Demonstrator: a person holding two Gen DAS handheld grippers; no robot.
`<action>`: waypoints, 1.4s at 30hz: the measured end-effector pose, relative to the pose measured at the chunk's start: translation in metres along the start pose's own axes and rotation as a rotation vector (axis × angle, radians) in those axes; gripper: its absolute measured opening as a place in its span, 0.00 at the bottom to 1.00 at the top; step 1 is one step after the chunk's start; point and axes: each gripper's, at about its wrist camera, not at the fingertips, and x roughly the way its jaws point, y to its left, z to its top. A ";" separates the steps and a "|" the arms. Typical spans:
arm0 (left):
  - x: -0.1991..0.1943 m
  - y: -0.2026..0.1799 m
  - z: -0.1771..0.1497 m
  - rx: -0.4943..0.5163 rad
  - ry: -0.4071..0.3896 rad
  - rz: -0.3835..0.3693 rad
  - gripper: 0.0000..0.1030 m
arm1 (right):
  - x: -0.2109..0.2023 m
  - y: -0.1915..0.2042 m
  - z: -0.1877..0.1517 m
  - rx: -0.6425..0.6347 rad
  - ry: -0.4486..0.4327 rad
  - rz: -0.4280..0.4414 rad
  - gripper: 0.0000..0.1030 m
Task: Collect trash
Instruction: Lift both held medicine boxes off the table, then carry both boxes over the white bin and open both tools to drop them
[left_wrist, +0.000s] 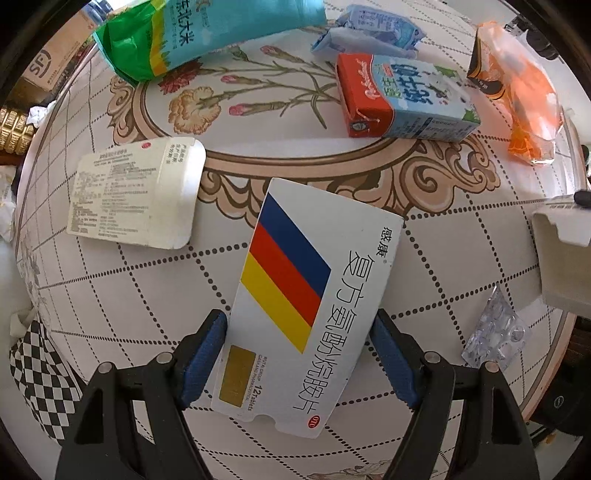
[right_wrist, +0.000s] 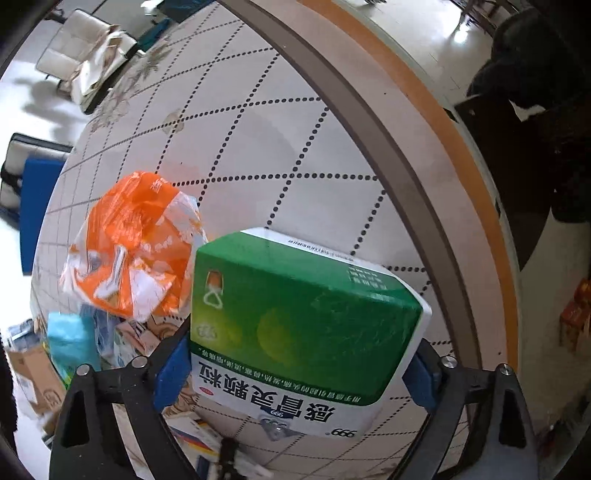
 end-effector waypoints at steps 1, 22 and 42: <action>-0.002 0.000 -0.001 0.002 -0.006 -0.003 0.75 | -0.002 -0.001 -0.004 -0.029 -0.005 0.004 0.91; -0.116 0.069 -0.110 -0.018 -0.240 -0.136 0.75 | -0.079 -0.030 -0.206 -0.603 -0.126 0.060 0.90; 0.115 0.247 -0.351 -0.425 0.135 -0.372 0.75 | 0.179 -0.182 -0.482 -0.597 0.183 -0.001 0.90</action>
